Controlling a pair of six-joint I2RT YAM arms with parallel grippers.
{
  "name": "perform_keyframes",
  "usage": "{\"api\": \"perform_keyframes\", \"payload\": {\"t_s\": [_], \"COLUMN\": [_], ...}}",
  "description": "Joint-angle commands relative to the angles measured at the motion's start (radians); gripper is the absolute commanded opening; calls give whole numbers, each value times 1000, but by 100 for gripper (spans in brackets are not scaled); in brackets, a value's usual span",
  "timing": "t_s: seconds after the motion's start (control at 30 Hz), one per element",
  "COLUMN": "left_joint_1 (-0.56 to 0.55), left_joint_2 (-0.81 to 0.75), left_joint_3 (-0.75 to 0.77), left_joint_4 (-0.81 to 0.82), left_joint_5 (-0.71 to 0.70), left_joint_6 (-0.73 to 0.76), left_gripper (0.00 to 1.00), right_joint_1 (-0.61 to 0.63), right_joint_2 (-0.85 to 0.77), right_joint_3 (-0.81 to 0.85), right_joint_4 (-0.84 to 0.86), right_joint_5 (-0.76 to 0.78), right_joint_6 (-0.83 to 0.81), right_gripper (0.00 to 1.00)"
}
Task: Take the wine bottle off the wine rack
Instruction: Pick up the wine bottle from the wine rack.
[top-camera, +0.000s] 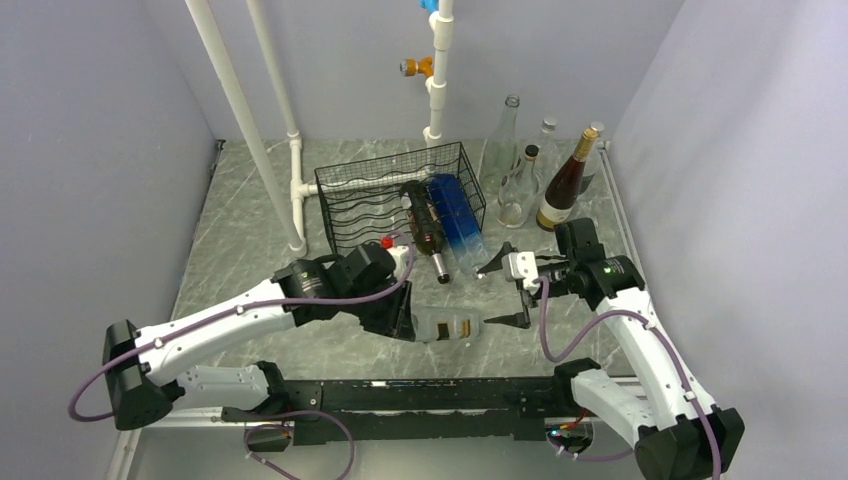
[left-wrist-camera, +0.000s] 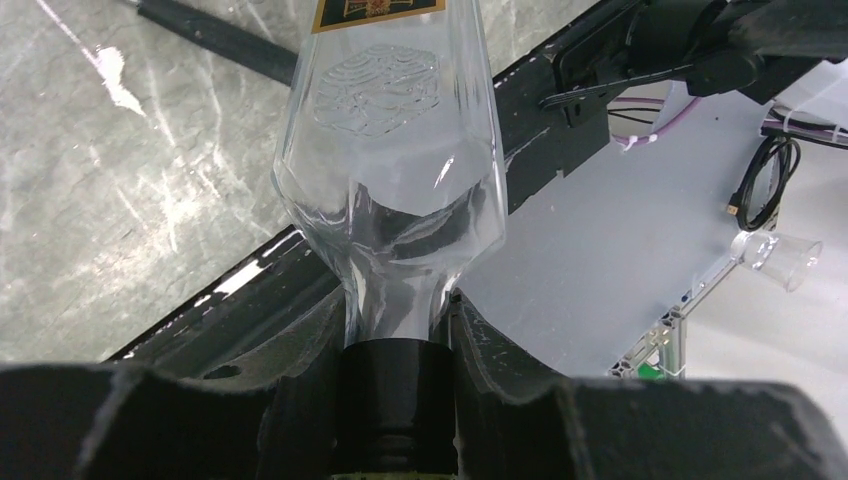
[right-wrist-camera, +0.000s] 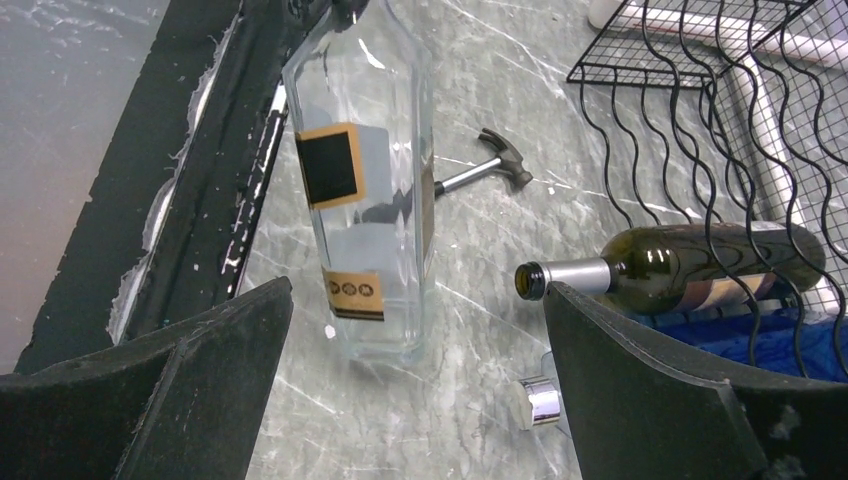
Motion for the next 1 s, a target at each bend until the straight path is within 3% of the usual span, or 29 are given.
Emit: {"api": "perform_keyframes", "payload": {"t_s": [0.0,0.97], "left_joint_1": [-4,-4], "left_joint_2": [47,270], "left_joint_3": [110,239], "left_joint_4": [166,306], "left_joint_5": [72,100], "left_joint_6": [-14,-112], "left_gripper": [0,0], "right_joint_1": [22,115], "right_joint_2": [-20,-43], "right_joint_3": [-24,-132], "right_joint_4": [84,264], "right_joint_5": [0,61], "right_joint_6": [50,209], "right_gripper": [100,100]}}
